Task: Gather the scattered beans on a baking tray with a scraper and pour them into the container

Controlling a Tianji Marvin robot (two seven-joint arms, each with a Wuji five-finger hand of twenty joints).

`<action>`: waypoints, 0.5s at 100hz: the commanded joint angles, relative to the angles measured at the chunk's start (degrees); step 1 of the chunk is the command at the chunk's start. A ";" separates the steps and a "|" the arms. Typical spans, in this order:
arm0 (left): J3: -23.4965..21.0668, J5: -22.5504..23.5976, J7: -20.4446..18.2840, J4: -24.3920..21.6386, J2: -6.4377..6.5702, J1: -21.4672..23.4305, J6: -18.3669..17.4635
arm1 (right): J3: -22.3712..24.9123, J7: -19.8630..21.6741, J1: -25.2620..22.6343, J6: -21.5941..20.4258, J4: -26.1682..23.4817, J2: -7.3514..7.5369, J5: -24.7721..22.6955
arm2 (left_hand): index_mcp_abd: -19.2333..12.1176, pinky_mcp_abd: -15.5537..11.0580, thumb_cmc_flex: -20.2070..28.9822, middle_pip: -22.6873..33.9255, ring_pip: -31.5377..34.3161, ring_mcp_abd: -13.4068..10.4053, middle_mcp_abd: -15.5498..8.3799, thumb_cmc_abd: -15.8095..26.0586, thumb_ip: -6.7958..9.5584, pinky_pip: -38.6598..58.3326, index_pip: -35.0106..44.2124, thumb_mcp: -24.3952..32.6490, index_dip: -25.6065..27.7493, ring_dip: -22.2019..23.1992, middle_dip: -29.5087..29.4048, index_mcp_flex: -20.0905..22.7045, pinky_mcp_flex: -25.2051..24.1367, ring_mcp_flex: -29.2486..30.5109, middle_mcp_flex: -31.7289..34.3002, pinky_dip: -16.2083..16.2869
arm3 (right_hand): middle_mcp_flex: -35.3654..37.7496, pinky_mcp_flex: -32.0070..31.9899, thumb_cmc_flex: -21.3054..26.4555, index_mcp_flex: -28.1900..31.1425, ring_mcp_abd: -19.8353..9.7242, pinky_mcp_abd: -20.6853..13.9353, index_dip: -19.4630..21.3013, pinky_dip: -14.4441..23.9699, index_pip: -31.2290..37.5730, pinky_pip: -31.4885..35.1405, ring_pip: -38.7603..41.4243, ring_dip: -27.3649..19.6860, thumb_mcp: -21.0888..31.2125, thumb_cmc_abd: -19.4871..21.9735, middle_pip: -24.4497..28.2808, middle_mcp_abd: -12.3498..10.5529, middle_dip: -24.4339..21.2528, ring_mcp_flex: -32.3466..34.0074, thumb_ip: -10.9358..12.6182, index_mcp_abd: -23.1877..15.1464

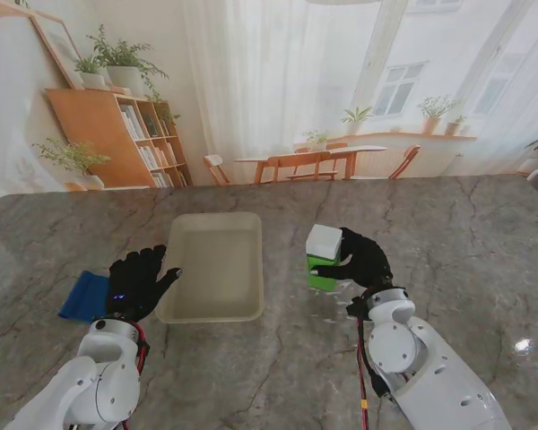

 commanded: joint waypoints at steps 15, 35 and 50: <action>-1.07 -1.12 1.06 1.10 -0.55 0.85 -1.52 | -1.25 1.74 1.99 1.81 3.44 -0.44 1.79 | -1.09 -0.03 2.02 -0.40 -0.53 -0.23 -0.92 -0.07 2.93 0.77 -0.06 0.49 1.10 0.77 0.48 1.17 -0.31 0.06 0.27 0.02 | 1.81 -2.39 16.19 1.41 -3.26 -2.03 1.37 -1.68 8.89 -0.30 -2.00 -1.75 1.35 18.97 3.71 -10.74 -0.23 -2.12 3.51 -19.27; -2.33 -1.48 2.86 1.09 -0.83 2.15 -2.28 | -1.78 2.84 2.31 0.89 4.78 0.22 0.02 | -1.09 0.03 2.16 -0.41 -0.46 -0.20 -0.96 0.01 2.91 1.00 -0.07 0.45 1.27 0.93 0.53 1.25 -0.29 0.19 0.24 0.04 | 0.51 -3.08 17.45 -0.32 -2.96 -1.94 1.52 -1.87 8.57 -0.52 -3.07 -2.32 -1.56 20.68 2.82 -10.65 -0.82 -3.31 3.65 -19.16; -2.72 -1.71 4.13 1.01 -1.02 2.67 -2.80 | -1.69 4.26 1.98 -1.40 5.04 1.34 -3.25 | -1.14 -0.03 2.36 -0.37 -0.39 -0.27 -1.01 0.10 2.91 1.13 -0.21 0.47 1.34 1.04 0.58 0.97 -0.29 0.34 0.24 0.03 | -1.98 -3.60 17.33 -3.18 -2.14 -1.59 1.90 -1.92 7.49 -0.66 -3.95 -2.72 -2.51 19.10 1.13 -9.57 -1.31 -4.72 3.79 -16.98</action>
